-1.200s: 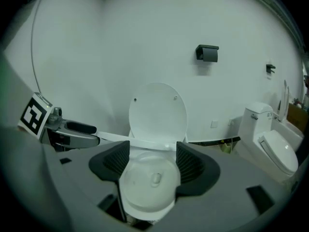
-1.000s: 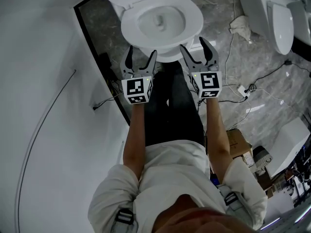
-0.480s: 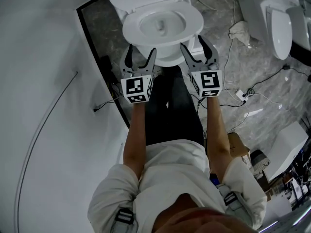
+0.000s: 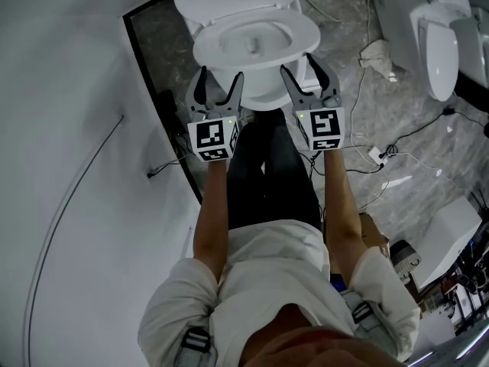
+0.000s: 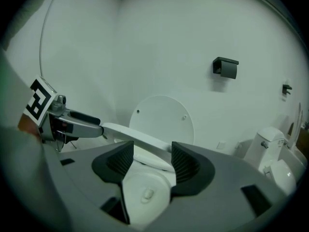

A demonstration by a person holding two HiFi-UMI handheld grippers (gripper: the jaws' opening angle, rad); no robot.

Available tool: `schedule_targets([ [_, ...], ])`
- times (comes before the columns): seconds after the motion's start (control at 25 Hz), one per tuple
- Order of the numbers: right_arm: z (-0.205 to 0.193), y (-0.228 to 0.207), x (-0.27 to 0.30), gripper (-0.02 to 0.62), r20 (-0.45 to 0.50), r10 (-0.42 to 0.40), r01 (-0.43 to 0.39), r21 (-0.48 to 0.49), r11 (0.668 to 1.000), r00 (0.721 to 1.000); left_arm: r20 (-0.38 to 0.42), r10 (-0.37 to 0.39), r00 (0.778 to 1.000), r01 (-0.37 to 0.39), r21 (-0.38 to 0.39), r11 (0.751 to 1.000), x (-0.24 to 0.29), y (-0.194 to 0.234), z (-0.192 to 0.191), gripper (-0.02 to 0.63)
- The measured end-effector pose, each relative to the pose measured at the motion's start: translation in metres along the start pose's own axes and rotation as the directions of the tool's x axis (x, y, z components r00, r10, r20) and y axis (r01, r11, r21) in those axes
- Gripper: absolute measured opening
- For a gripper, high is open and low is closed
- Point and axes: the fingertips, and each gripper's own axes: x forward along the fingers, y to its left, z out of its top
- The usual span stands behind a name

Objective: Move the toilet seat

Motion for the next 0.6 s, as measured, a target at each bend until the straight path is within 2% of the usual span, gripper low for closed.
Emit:
schedule_targets([
  [0.12, 0.007, -0.007, 0.004, 0.24, 0.011, -0.007, 0.007, -0.002, 1.0, 1.0, 0.007, 0.009, 1.0, -0.009, 0.006, 1.0, 0.004, 0.001, 0.009, 0.353],
  [0.6, 0.031, -0.011, 0.018, 0.212, 0.047, 0.003, -0.001, -0.035, 0.999, 0.999, 0.051, 0.037, 0.998, -0.036, -0.015, 0.999, 0.011, 0.015, 0.028, 0.328],
])
